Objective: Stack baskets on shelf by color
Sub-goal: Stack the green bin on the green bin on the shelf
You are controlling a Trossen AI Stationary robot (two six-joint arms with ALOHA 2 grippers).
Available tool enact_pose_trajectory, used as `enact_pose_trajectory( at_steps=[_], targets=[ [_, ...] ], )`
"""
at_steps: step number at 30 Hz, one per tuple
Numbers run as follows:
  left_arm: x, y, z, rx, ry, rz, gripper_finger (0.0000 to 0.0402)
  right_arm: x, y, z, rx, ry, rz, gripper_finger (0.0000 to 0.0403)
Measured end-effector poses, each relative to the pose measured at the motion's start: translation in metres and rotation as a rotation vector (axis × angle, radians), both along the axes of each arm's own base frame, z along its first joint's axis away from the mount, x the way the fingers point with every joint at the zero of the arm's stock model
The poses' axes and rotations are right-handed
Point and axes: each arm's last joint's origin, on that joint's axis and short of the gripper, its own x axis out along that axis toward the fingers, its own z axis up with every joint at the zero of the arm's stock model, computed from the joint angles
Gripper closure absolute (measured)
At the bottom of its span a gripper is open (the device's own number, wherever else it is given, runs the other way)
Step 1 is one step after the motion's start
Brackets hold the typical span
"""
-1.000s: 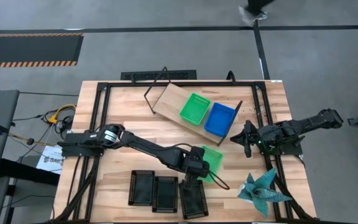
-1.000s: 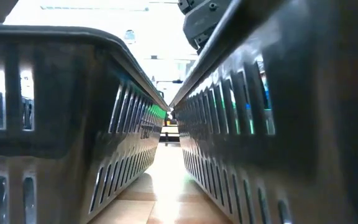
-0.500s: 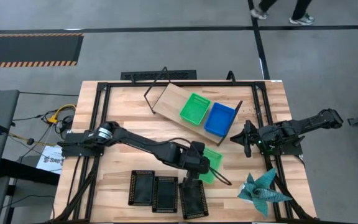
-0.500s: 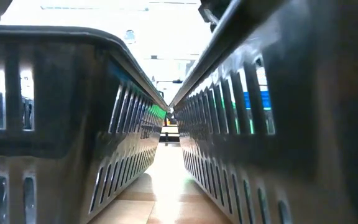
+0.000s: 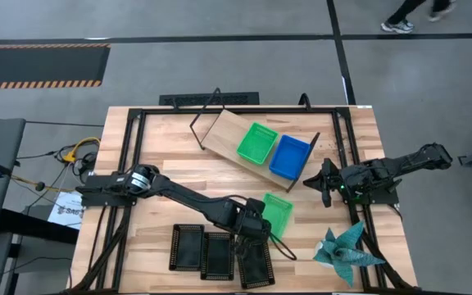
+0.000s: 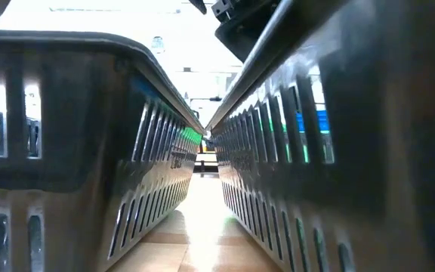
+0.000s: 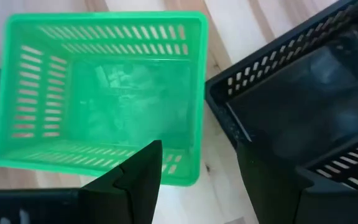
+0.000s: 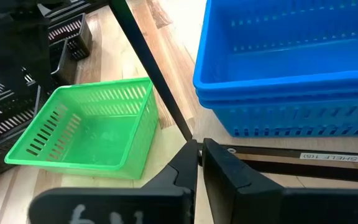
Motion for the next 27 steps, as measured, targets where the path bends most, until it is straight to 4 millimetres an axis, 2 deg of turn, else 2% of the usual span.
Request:
enact_pose_trajectory(
  at_steps=[6, 18, 27],
  targets=[
    [0.003, 0.006, 0.0, 0.009, -0.014, 0.018, 0.0205, 0.0, 0.0, 0.0, 0.006, -0.001, -0.004, 0.0352],
    [0.009, 0.006, -0.031, 0.057, 0.054, -0.001, 0.0205, 0.0, 0.0, 0.0, 0.007, 0.0, -0.005, 0.0352],
    [0.013, 0.012, -0.03, 0.059, 0.033, 0.016, 0.0205, 0.0, 0.0, 0.0, 0.007, 0.001, -0.004, 0.0352]
  ],
)
